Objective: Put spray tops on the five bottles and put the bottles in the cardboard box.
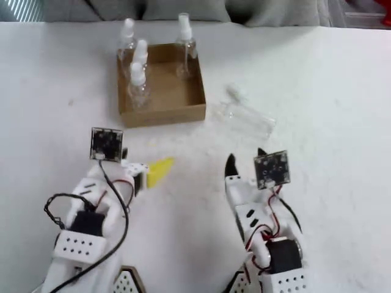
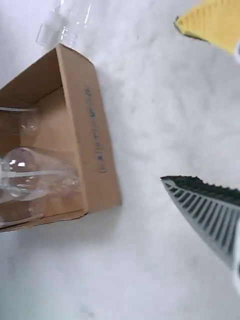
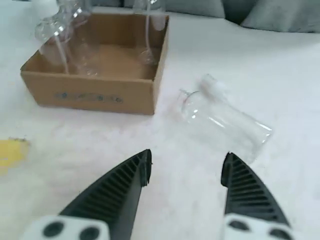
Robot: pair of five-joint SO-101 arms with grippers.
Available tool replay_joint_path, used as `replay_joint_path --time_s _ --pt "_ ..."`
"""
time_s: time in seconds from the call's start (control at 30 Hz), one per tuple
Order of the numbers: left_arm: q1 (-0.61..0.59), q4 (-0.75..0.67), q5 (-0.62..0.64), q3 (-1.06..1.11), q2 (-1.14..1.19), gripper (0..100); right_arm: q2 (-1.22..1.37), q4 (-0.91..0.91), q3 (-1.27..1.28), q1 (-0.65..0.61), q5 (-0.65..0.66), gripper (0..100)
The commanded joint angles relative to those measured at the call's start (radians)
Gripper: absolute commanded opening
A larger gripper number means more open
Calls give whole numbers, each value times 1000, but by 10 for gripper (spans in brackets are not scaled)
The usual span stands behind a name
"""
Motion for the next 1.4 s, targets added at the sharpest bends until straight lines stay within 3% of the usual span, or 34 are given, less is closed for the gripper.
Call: replay_joint_path --time_s 0.0,0.17,0.2,0.57,1.0,1.1,1.37 --pt "36 123 23 3 -91 315 -2 10 -110 113 11 208" --pt "31 204 20 23 -154 33 4 77 -213 171 15 208" --pt "31 204 18 37 -163 15 16 84 -229 173 18 208" --pt "35 209 17 176 -289 23 539 87 -557 177 35 208" --pt "-21 239 -25 178 -312 23 1294 426 -1254 176 434 208" --pt "-62 235 -124 176 -312 23 1446 469 -1373 168 488 208" --pt "-64 239 -132 178 -312 23 1867 503 -1674 114 631 208"
